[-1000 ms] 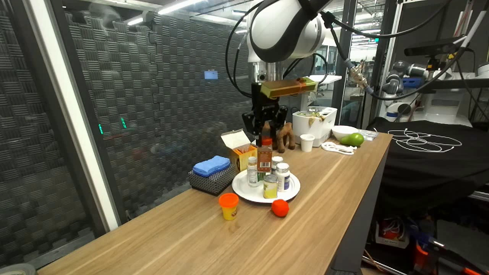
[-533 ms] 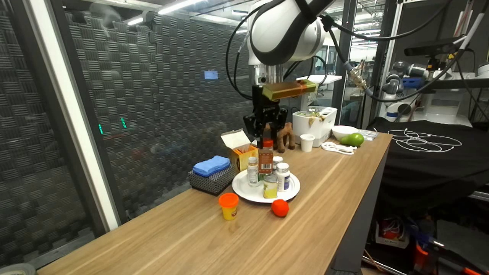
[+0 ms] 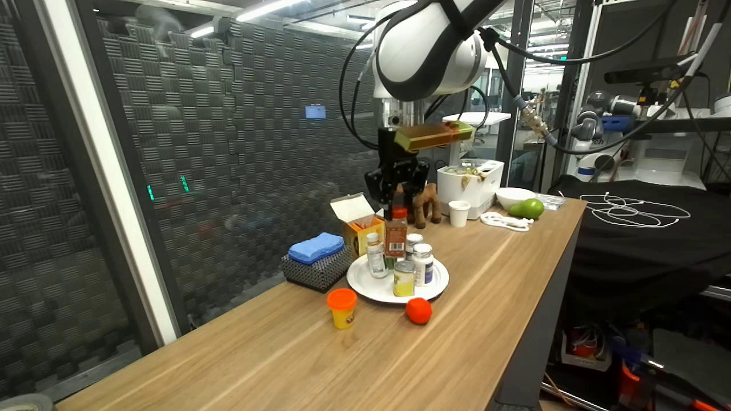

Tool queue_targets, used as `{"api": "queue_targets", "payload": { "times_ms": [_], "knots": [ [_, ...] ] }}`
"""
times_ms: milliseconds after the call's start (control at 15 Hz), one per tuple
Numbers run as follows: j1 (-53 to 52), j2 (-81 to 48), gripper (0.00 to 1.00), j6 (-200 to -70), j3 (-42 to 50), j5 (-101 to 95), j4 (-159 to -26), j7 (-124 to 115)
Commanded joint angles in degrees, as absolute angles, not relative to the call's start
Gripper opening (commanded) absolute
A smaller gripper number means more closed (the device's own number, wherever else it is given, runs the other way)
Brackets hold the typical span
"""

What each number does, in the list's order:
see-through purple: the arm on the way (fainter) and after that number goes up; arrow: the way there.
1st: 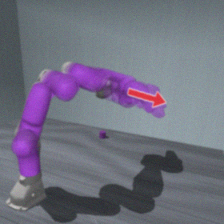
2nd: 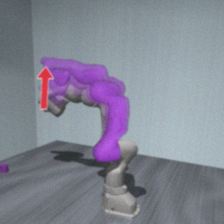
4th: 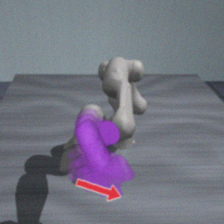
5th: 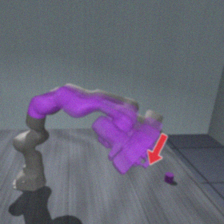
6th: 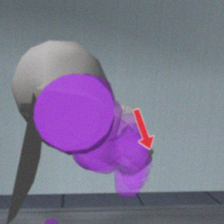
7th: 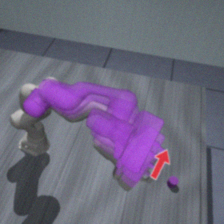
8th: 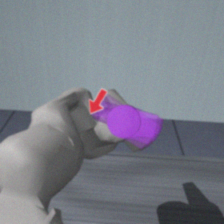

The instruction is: Put the bottles and the red plushy on the table onto the plate

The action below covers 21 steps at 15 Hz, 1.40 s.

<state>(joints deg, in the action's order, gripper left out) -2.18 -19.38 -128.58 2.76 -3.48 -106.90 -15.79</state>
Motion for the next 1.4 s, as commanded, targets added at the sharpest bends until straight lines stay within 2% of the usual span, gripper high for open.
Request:
{"api": "queue_targets", "payload": {
  "times_ms": [0,1333],
  "knots": [
    [-1.4,-19.7,0.24,-129.7,2.3,-1.9,-105.3,-13.6],
    [0.2,-21.4,0.24,-131.3,2.1,2.7,-107.4,-9.3]
  ]
}}
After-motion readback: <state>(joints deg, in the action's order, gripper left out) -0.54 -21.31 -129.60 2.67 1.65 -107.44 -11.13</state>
